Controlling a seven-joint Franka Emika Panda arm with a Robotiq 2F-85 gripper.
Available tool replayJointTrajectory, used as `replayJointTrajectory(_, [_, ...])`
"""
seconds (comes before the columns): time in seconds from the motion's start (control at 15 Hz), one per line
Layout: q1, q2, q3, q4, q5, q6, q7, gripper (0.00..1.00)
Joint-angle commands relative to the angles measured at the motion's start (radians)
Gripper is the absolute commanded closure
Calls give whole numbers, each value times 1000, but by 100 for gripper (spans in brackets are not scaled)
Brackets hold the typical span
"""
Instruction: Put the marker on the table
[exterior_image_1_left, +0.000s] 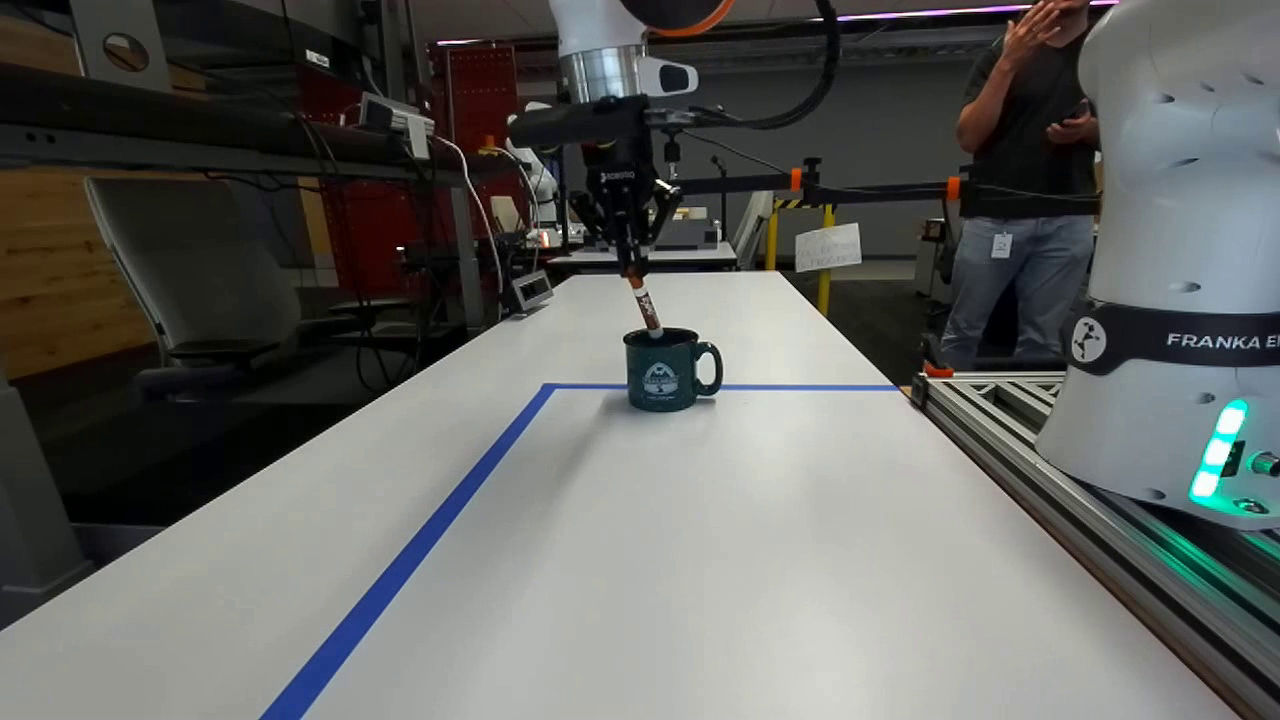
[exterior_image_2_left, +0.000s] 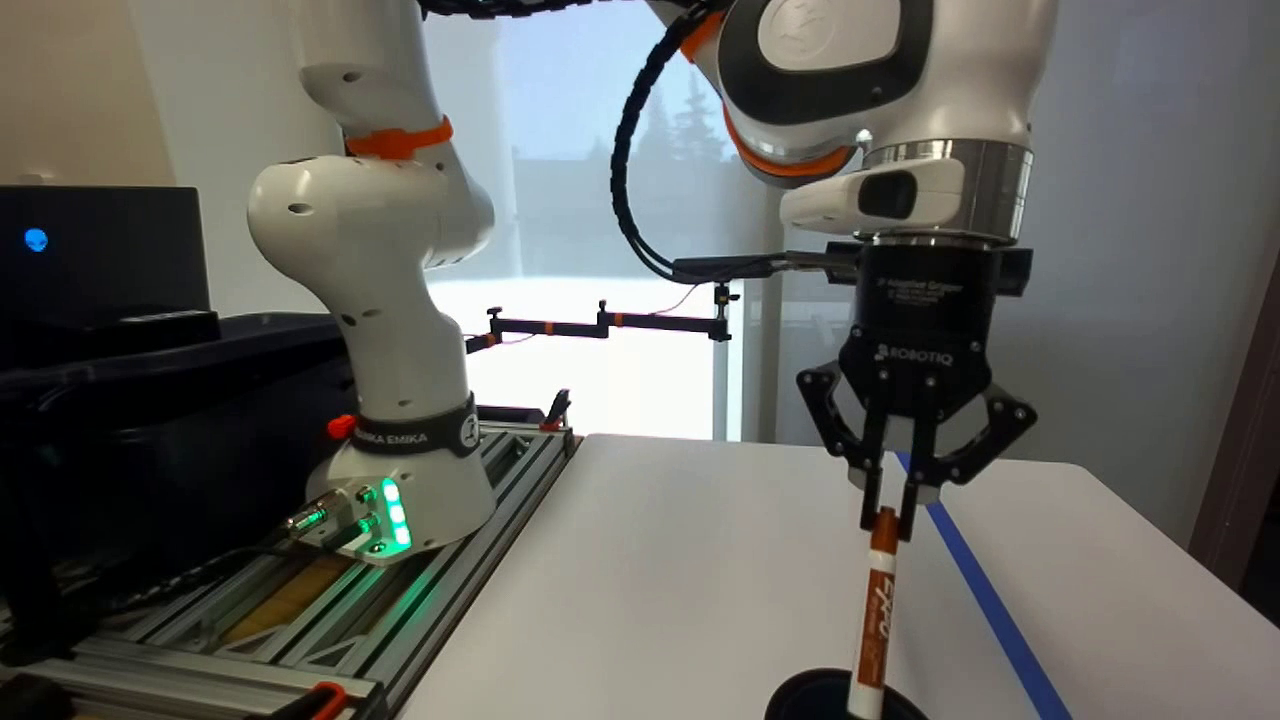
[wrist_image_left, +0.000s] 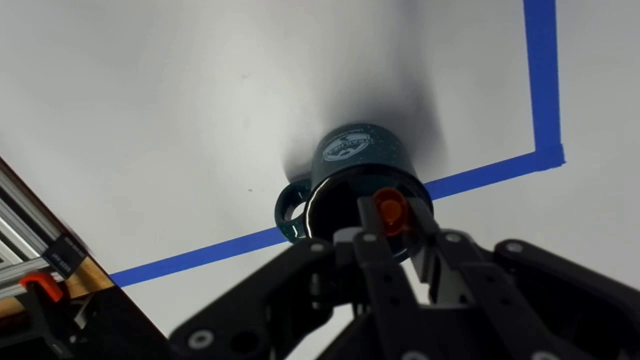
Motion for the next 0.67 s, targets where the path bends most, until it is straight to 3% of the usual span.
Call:
replayJointTrajectory(0.0, [0,-122,58,-111,-62,71,-48,96])
replayJointTrajectory(0.33, [-7,-160,155,-203,-166,213,-62,96])
replayJointTrajectory(0.6, [-38,-95,185,-272,-261,460,-48,96])
